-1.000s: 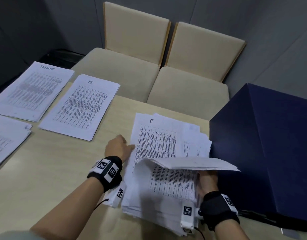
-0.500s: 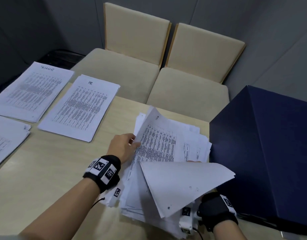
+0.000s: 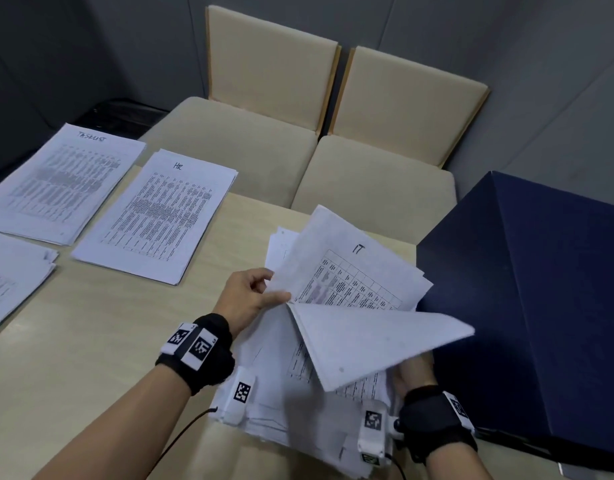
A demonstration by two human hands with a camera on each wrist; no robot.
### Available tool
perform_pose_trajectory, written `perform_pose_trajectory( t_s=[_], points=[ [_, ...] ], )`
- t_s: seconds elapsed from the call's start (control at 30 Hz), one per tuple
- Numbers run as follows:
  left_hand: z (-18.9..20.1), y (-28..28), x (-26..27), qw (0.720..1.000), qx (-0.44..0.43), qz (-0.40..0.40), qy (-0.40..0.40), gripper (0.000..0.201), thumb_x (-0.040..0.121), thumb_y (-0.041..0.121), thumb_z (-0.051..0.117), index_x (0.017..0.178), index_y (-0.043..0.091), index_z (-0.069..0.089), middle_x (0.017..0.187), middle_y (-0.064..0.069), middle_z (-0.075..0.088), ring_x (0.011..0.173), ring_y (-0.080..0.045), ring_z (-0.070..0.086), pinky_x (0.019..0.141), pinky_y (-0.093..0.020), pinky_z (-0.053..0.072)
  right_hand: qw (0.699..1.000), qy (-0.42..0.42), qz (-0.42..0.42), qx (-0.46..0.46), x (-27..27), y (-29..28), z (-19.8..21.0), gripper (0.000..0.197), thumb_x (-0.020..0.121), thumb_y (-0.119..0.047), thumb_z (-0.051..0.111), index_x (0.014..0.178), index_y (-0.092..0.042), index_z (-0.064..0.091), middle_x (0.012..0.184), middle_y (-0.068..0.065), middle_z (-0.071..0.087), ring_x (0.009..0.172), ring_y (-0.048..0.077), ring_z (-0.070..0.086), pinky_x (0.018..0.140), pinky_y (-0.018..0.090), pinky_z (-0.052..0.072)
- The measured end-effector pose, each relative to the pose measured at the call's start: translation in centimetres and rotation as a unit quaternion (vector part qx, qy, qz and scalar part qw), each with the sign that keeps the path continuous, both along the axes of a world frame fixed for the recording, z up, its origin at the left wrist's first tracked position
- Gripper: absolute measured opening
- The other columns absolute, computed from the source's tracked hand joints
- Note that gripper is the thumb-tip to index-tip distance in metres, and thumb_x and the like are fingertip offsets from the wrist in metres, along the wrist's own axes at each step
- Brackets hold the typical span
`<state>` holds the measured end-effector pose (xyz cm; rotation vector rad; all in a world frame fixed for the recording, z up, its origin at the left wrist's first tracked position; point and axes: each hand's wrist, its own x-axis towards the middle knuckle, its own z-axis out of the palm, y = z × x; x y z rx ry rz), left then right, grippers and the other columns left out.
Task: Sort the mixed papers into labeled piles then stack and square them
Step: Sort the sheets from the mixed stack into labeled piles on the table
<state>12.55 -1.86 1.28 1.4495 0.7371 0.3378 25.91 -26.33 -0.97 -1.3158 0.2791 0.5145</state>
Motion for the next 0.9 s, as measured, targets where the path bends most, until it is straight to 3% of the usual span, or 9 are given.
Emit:
perform_pose_trajectory(
  t_s=[0.07, 0.13, 0.23, 0.33, 0.43, 0.63, 0.7, 0.8, 0.9],
  points=[
    [-0.1, -0.1, -0.2, 1.0, -0.008, 0.019, -0.002, 0.019, 0.08, 0.023, 0.079, 0.065, 0.013, 0.073, 0.055, -0.003, 0.051, 0.052, -0.012, 0.044, 0.054, -0.021, 0.038, 0.999, -0.019, -0.015, -0.046, 0.3, 0.2, -0.1, 0.032, 0.087, 0.01, 0.06, 0.115, -0.006, 0.063, 0.094, -0.001, 0.072, 0.086, 0.017, 0.065, 0.063, 0.019, 0.053],
    [-0.5, 0.0, -0.4, 0.999, -0.029, 0.035, -0.001, 0.031, 0.086, 0.033, 0.073, 0.072, 0.004, 0.074, 0.07, -0.015, 0.065, 0.065, -0.017, 0.057, 0.067, -0.029, 0.046, 0.997, -0.021, 0.008, -0.076, 0.5, 0.4, 0.6, 0.034, 0.088, 0.012, 0.06, 0.117, -0.005, 0.055, 0.1, 0.006, 0.07, 0.093, 0.018, 0.064, 0.074, 0.02, 0.05],
    [-1.1, 0.1, -0.3, 0.994, -0.073, 0.081, -0.014, 0.034, 0.089, 0.031, 0.07, 0.072, 0.002, 0.069, 0.081, -0.006, 0.062, 0.081, -0.017, 0.058, 0.08, -0.029, 0.048, 0.993, -0.063, 0.023, -0.094, 0.6, -0.6, 0.3, 0.044, 0.088, 0.015, 0.058, 0.125, -0.009, 0.049, 0.108, 0.009, 0.069, 0.096, 0.017, 0.067, 0.08, 0.025, 0.051],
    [-0.7, 0.5, -0.3, 0.988, -0.022, 0.155, 0.009, 0.015, 0.097, 0.01, 0.058, 0.088, 0.008, 0.069, 0.085, -0.006, 0.064, 0.078, -0.015, 0.057, 0.068, -0.013, 0.048, 0.994, -0.064, 0.012, -0.083, 1.0, -1.3, -0.6, 0.053, 0.086, 0.019, 0.054, 0.13, -0.011, 0.053, 0.115, 0.013, 0.069, 0.102, 0.023, 0.067, 0.093, 0.038, 0.051],
    [-1.2, 1.3, -0.5, 0.987, 0.003, 0.158, 0.039, 0.021, 0.094, 0.004, 0.049, 0.098, 0.01, 0.068, 0.082, -0.011, 0.061, 0.072, -0.02, 0.052, 0.063, -0.027, 0.043, 0.996, -0.059, 0.013, -0.07, 1.0, -1.6, -0.6, 0.038, 0.083, 0.02, 0.053, 0.107, -0.008, 0.06, 0.105, 0.015, 0.067, 0.094, 0.024, 0.064, 0.086, 0.035, 0.051],
    [-0.5, 0.9, -0.2, 0.99, -0.037, 0.131, 0.025, 0.025, 0.088, -0.006, 0.046, 0.08, 0.011, 0.062, 0.072, -0.011, 0.057, 0.064, -0.02, 0.046, 0.058, -0.026, 0.037, 0.998, -0.05, 0.042, -0.026, 0.5, -0.7, -0.3, 0.037, 0.076, 0.028, 0.047, 0.096, 0.001, 0.063, 0.083, 0.01, 0.068, 0.08, 0.02, 0.064, 0.064, 0.018, 0.053],
    [0.7, 0.2, 0.0, 0.989, -0.097, 0.113, -0.002, 0.025, 0.087, -0.01, 0.042, 0.073, 0.005, 0.055, 0.078, -0.013, 0.065, 0.068, -0.02, 0.06, 0.06, -0.021, 0.047, 0.997, -0.046, 0.059, -0.006, 0.4, -0.4, -0.4, 0.03, 0.081, 0.019, 0.052, 0.102, 0.003, 0.067, 0.091, 0.009, 0.072, 0.086, 0.022, 0.067, 0.072, 0.022, 0.055],
    [1.2, -0.4, 0.2, 0.98, -0.183, 0.073, -0.005, 0.026, 0.076, -0.015, 0.034, 0.063, 0.002, 0.049, 0.088, -0.018, 0.073, 0.084, -0.022, 0.07, 0.07, -0.024, 0.052, 0.996, -0.03, 0.079, 0.023, 0.4, -0.3, -0.7, 0.039, 0.089, -0.015, 0.067, 0.128, -0.008, 0.065, 0.127, 0.006, 0.067, 0.118, 0.022, 0.063, 0.099, 0.038, 0.049],
    [0.6, -0.4, 0.3, 0.983, -0.174, 0.049, 0.024, 0.031, 0.069, -0.016, 0.03, 0.059, 0.0, 0.053, 0.099, -0.016, 0.074, 0.096, -0.025, 0.067, 0.078, -0.029, 0.051, 0.993, -0.02, 0.109, 0.036, -0.1, -0.3, -0.2, 0.023, 0.098, -0.001, 0.053, 0.117, -0.004, 0.064, 0.112, 0.009, 0.07, 0.1, 0.019, 0.068, 0.082, 0.024, 0.054]
  ],
)
